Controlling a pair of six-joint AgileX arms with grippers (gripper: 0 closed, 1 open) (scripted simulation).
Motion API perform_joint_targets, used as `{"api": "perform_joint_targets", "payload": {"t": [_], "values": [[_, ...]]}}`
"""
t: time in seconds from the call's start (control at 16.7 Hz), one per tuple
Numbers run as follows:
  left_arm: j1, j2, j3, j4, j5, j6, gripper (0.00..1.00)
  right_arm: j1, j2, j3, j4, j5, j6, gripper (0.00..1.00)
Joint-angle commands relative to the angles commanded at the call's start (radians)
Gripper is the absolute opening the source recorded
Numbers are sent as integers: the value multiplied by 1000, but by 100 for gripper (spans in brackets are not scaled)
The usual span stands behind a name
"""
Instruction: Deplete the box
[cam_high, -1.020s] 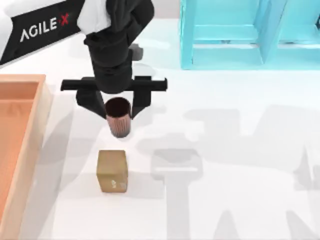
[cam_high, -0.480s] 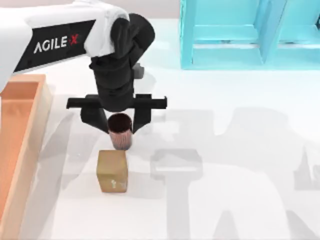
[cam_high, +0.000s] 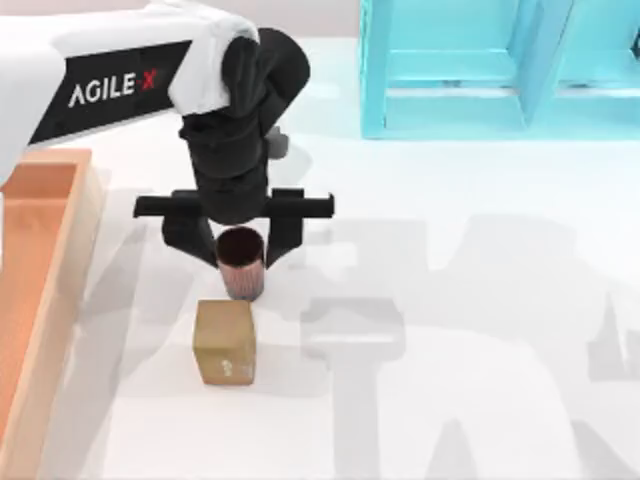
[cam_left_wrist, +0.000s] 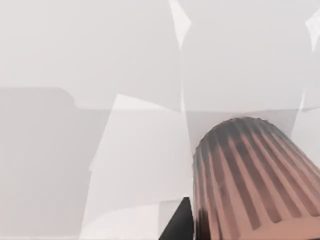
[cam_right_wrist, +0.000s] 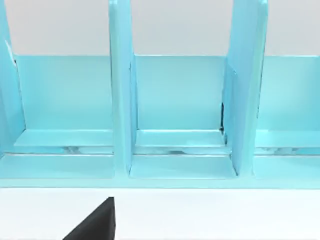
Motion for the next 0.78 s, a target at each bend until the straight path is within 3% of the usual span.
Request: {"api": "perform_joint_targets", "payload": {"t": [0.42,0.78], "values": [[0,0,0,0,0,0,98,0,0,0,0,0,0,100],[0,0,0,0,0,0,100,0,0,0,0,0,0,100]]}}
